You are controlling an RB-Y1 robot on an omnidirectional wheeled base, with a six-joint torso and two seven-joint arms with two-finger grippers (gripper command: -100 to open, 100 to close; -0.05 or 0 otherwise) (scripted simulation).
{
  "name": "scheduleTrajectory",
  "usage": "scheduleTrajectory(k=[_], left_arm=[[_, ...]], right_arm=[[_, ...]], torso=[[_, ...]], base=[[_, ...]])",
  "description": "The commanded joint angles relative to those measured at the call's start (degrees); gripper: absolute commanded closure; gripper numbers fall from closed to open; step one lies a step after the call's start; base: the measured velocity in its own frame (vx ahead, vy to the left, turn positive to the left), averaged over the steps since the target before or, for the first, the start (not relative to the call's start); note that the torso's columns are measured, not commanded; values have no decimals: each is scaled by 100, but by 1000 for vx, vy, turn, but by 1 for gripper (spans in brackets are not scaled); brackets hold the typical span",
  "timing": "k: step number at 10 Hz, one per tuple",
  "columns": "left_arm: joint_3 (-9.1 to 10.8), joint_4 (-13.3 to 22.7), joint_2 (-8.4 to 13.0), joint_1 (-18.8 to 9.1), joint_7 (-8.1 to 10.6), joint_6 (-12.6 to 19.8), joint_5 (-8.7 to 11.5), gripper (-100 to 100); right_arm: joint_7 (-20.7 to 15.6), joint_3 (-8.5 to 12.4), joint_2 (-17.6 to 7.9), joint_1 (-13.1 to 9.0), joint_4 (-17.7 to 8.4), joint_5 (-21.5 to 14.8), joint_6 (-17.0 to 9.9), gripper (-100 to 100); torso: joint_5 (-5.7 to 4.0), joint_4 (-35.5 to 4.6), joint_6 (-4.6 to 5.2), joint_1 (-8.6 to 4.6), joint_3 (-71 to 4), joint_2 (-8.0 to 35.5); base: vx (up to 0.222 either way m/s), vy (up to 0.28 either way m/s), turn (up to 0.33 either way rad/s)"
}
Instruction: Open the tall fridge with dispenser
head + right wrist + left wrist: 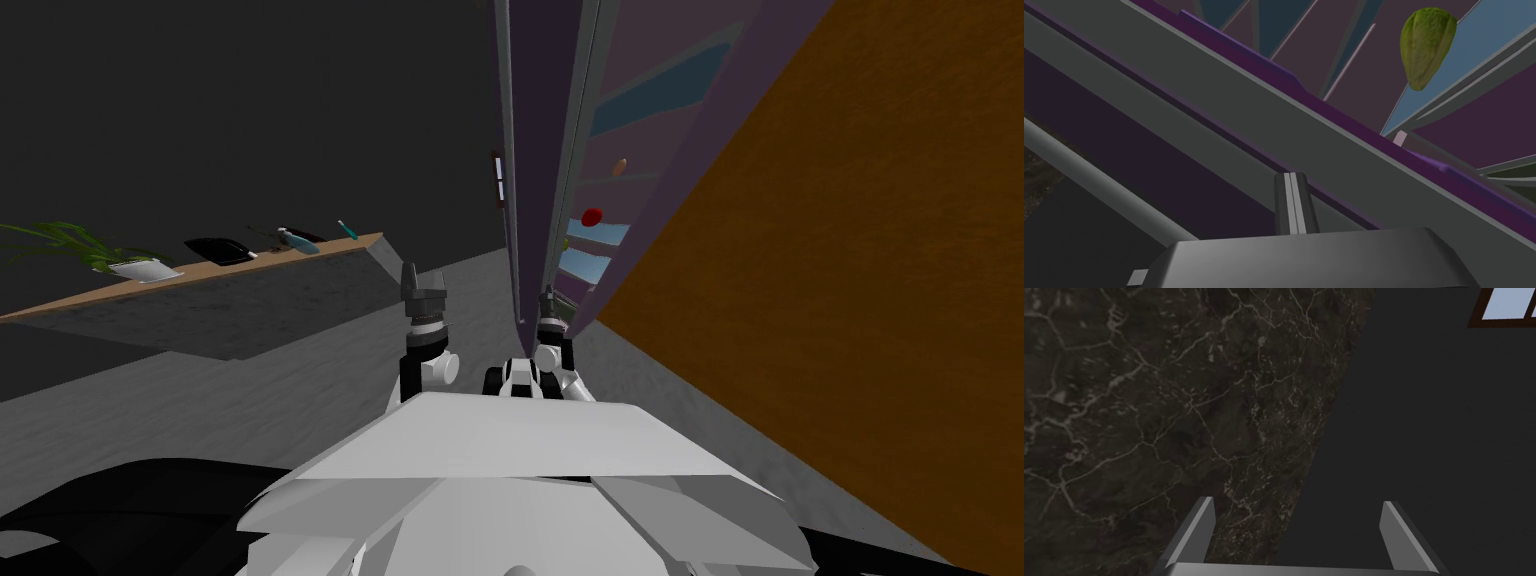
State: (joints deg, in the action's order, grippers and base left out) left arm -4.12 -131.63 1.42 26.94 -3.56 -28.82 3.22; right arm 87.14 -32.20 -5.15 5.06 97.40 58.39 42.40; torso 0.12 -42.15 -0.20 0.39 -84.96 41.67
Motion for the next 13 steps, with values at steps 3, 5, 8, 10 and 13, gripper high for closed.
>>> scheduleTrajectory(k=[3, 5, 8, 10, 13], left_arm=[[4, 0, 4, 2, 0, 0, 0, 0], [4, 0, 4, 1, 0, 0, 0, 0], [3, 0, 4, 1, 0, 0, 0, 0], [3, 0, 4, 1, 0, 0, 0, 0], [4, 0, 4, 1, 0, 0, 0, 0]], right_arm=[[-246, 9, -96, -284, 222, 416, 398, -100], [-429, 9, -141, -523, 406, 756, 688, -100], [-658, 9, -180, -818, 632, 1214, 1016, -100], [-788, 8, -198, -983, 758, 1470, 1189, -100], [-1074, 8, -231, -1338, 1031, 1939, 1546, -100]], torso=[[-29, -10, 21, -93, 29, 46], [-12, -14, 19, -39, 41, 64], [-11, -14, 20, -34, 42, 66], [-12, -13, 20, -40, 38, 60], [-13, -14, 20, -41, 40, 64]], base=[[19, 19, 10], [37, -3, 14], [29, 15, 11], [30, 15, 14], [22, 11, 12]])
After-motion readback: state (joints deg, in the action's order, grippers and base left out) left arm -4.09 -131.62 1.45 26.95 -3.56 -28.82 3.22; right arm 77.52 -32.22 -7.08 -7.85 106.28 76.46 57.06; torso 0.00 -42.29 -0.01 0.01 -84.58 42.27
